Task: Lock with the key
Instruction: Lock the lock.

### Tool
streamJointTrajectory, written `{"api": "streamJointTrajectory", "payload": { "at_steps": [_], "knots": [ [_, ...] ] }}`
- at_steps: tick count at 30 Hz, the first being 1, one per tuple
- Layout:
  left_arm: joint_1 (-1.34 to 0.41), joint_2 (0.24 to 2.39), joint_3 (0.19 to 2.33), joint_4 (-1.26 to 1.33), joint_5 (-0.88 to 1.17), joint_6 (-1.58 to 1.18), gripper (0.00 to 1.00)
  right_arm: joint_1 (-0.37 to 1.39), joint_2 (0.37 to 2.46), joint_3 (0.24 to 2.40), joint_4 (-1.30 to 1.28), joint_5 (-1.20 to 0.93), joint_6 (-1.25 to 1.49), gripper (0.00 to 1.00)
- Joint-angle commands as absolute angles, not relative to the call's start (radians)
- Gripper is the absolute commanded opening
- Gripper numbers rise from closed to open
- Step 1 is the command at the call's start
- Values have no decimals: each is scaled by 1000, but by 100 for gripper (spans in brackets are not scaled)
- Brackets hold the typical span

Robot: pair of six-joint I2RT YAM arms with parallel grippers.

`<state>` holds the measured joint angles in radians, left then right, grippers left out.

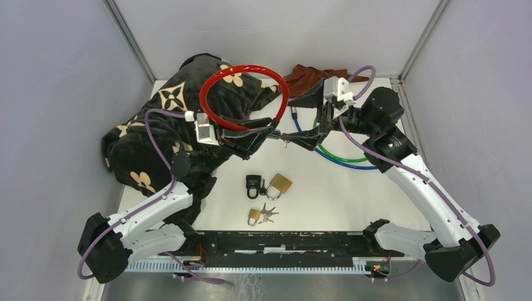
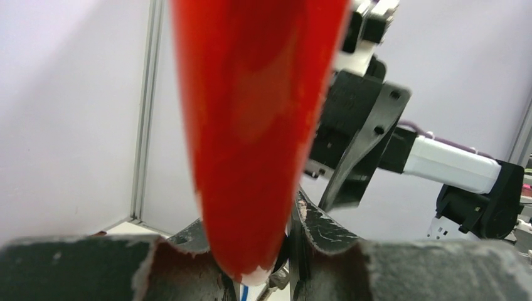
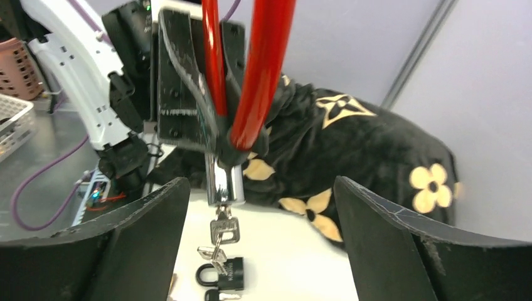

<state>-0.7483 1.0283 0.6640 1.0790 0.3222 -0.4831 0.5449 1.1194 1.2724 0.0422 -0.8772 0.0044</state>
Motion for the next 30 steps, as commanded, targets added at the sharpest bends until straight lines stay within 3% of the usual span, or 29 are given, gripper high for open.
{"api": "streamJointTrajectory", "payload": {
  "at_steps": [1, 8, 15, 17, 26, 30],
  "knots": [
    [-752, 1004, 670, 1183, 299, -454, 2, 547, 1142, 1220, 70, -962, -2, 88],
    [-752, 1015, 678, 1173, 300, -457, 2, 603, 1165, 1177, 181, -913, 61, 85],
    [-751, 1020, 679, 1168, 304, -458, 2, 649, 1221, 1216, 202, -888, 60, 70],
    [-752, 1020, 679, 1168, 304, -457, 2, 653, 1233, 1226, 194, -888, 55, 62],
    [-752, 1020, 673, 1142, 312, -454, 2, 656, 1217, 1226, 228, -889, 51, 0],
    [-752, 1017, 675, 1112, 314, -462, 2, 656, 1201, 1206, 256, -909, 43, 0]
  ]
}}
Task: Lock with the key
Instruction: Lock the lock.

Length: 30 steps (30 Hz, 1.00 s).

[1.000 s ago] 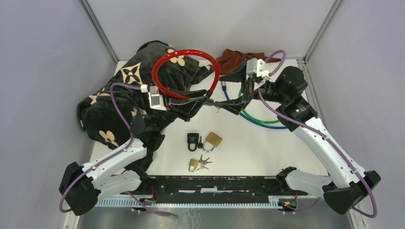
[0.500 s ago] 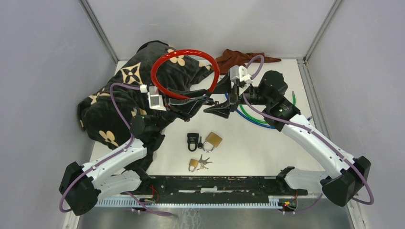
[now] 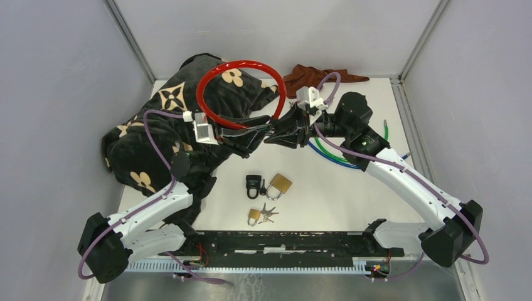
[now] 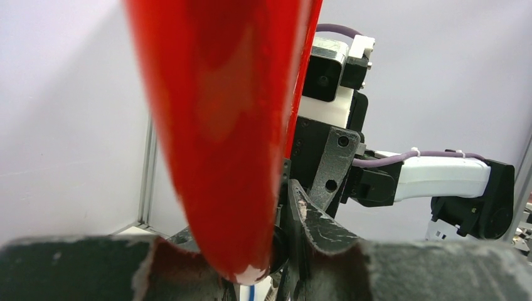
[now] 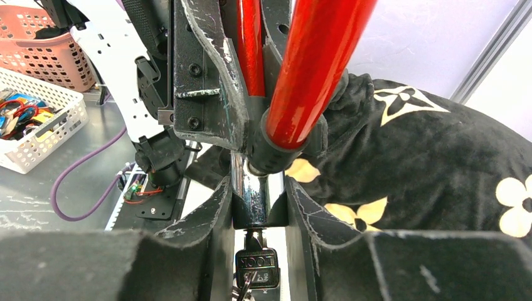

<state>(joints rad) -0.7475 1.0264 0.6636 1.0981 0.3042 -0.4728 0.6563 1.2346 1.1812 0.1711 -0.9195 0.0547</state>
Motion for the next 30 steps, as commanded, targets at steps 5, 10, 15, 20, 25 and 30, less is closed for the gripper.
{"api": "streamJointTrajectory", "payload": {
  "at_steps": [5, 10, 15, 20, 25, 30],
  "knots": [
    [-752, 999, 666, 1104, 307, -459, 27, 648, 1184, 1175, 308, -910, 58, 0],
    [-733, 979, 654, 1113, 304, -490, 37, 634, 1178, 1169, 326, -910, 77, 0],
    [-729, 966, 637, 1116, 326, -483, 41, 627, 1175, 1169, 336, -907, 86, 0],
    [-724, 965, 637, 1117, 320, -484, 36, 627, 1177, 1169, 343, -913, 94, 0],
    [-721, 959, 645, 1126, 302, -488, 10, 624, 1178, 1171, 309, -911, 66, 0],
    [-721, 964, 642, 1132, 305, -503, 2, 625, 1181, 1176, 313, -927, 82, 0]
  ]
}}
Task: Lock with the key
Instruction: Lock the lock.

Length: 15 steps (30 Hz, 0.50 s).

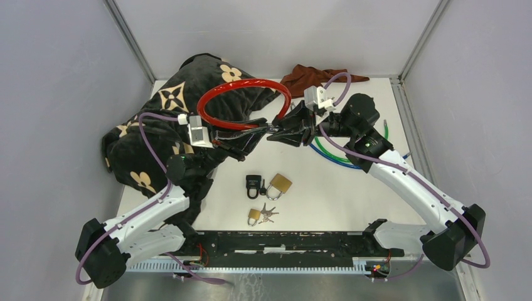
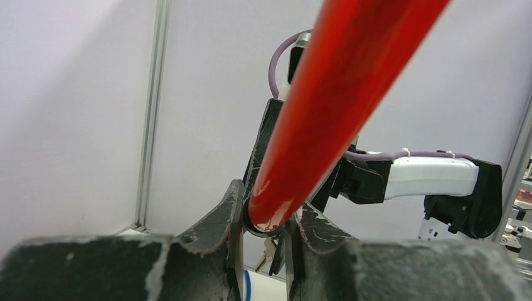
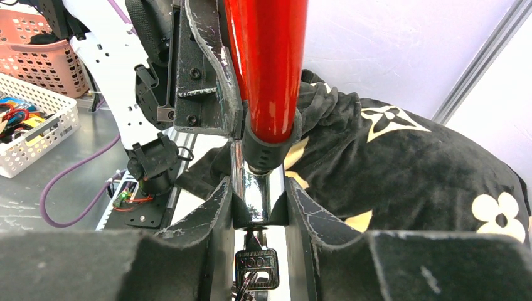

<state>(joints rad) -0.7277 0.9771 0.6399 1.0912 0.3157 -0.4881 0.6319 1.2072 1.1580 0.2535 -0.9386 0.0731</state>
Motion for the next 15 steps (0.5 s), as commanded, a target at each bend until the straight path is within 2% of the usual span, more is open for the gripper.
{"api": "streamJointTrajectory", "payload": {
  "at_steps": [1, 2, 7, 8, 11, 15],
  "knots": [
    [-722, 965, 643, 1131, 303, -508, 2, 625, 1180, 1177, 312, -927, 83, 0],
    [-722, 965, 640, 1131, 297, -518, 2, 626, 1178, 1179, 308, -925, 84, 0],
    [-721, 965, 640, 1118, 203, -559, 2, 626, 1168, 1190, 266, -899, 55, 46],
    [-721, 965, 641, 1108, 188, -569, 2, 626, 1167, 1190, 266, -890, 54, 52],
    [-722, 964, 643, 1081, 153, -593, 2, 625, 1163, 1197, 267, -878, 56, 63],
    [-721, 964, 632, 1109, 188, -568, 2, 626, 1158, 1223, 277, -866, 64, 73]
  ]
}}
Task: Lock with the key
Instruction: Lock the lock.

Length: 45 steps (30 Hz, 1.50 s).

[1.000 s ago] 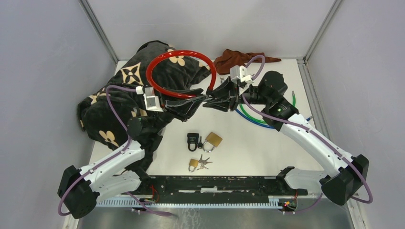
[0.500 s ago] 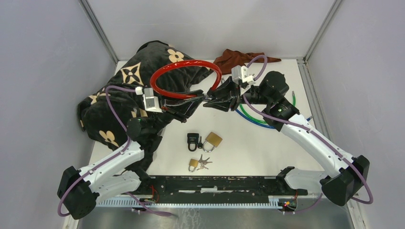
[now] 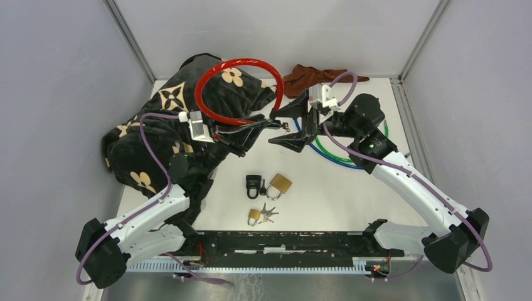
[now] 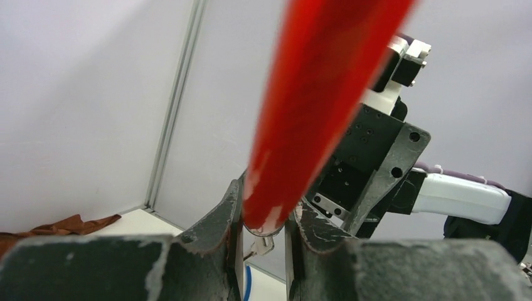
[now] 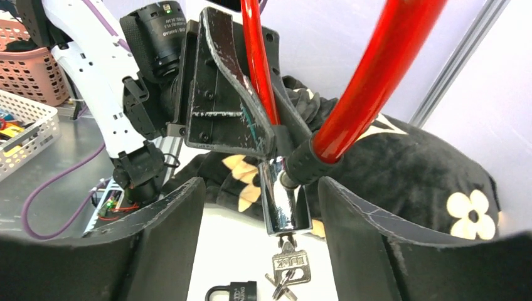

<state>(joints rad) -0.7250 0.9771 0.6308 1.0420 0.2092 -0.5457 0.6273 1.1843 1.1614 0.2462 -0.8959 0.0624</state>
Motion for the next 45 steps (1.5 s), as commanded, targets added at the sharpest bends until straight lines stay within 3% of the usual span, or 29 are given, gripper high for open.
{"api": "streamJointTrajectory", "payload": {
  "at_steps": [1, 5, 9, 13, 17, 22, 26, 31, 36, 42, 45],
  "knots": [
    [-722, 964, 629, 1121, 200, -556, 2, 624, 1157, 1239, 275, -860, 63, 77],
    [-721, 967, 622, 1175, 259, -496, 2, 611, 1157, 1331, 216, -782, 47, 82],
    [-723, 970, 616, 1220, 308, -419, 2, 604, 1170, 1407, 202, -737, 57, 77],
    [-723, 972, 629, 1204, 254, -439, 2, 603, 1191, 1399, 244, -762, 125, 56],
    [-725, 974, 634, 1223, 237, -484, 2, 605, 1181, 1279, 400, -771, 234, 22],
    [-744, 987, 656, 1287, 141, -492, 2, 605, 1178, 1149, 589, -785, 352, 6],
    [-744, 989, 669, 1337, 86, -473, 2, 606, 1177, 1096, 662, -780, 398, 0],
    [-746, 989, 660, 1346, 104, -459, 2, 605, 1201, 1078, 787, -808, 526, 0],
    [-746, 986, 665, 1373, 104, -433, 2, 605, 1191, 1052, 680, -752, 463, 1],
    [-746, 981, 651, 1352, 153, -422, 2, 605, 1185, 1112, 591, -756, 400, 43],
    [-745, 971, 641, 1344, 183, -409, 2, 605, 1170, 1150, 519, -783, 342, 53]
  ]
}}
